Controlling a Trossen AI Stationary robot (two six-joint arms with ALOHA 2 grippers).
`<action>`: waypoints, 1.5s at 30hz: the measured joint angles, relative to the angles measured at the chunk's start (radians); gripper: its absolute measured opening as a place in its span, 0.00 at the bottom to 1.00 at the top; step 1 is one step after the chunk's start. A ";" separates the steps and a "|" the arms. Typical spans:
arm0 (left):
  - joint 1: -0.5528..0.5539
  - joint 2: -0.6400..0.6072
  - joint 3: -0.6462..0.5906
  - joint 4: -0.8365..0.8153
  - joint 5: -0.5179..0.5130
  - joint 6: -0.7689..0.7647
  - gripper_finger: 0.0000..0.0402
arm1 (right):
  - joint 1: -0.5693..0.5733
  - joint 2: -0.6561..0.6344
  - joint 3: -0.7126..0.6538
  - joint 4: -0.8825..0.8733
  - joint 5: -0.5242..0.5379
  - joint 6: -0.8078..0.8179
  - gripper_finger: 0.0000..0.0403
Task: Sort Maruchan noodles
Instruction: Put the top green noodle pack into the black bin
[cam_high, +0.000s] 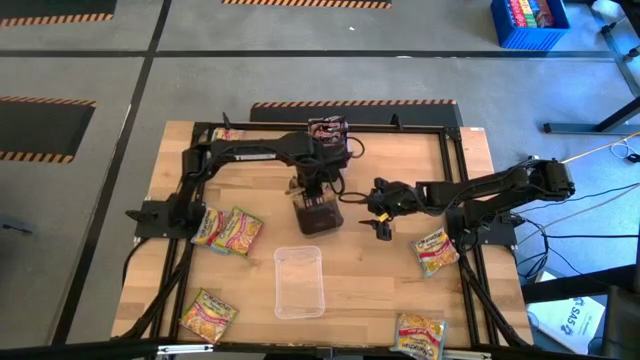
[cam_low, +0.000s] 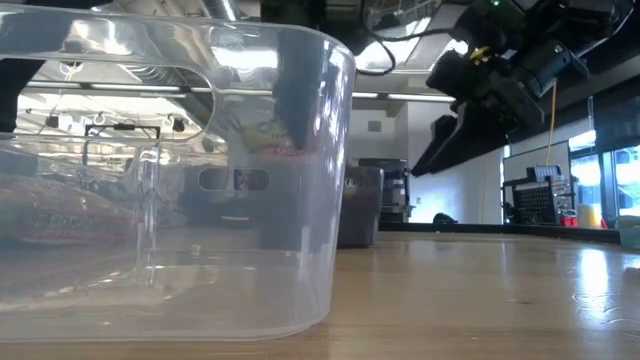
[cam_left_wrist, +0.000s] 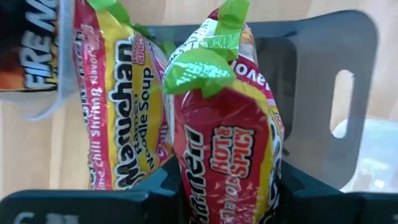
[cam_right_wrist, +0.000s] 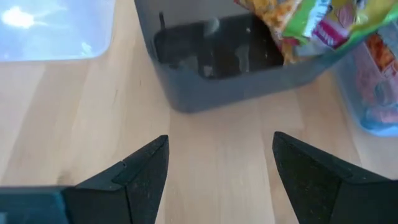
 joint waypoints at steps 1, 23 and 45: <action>0.000 0.005 0.000 -0.009 0.000 0.000 0.29 | 0.000 0.000 -0.007 0.011 0.003 0.000 0.67; 0.008 0.072 0.001 -0.116 -0.064 0.082 0.30 | 0.000 0.000 -0.013 0.087 -0.013 -0.003 0.67; 0.002 0.078 0.076 -0.314 -0.133 0.079 0.30 | 0.000 0.000 -0.013 0.086 -0.013 -0.003 0.67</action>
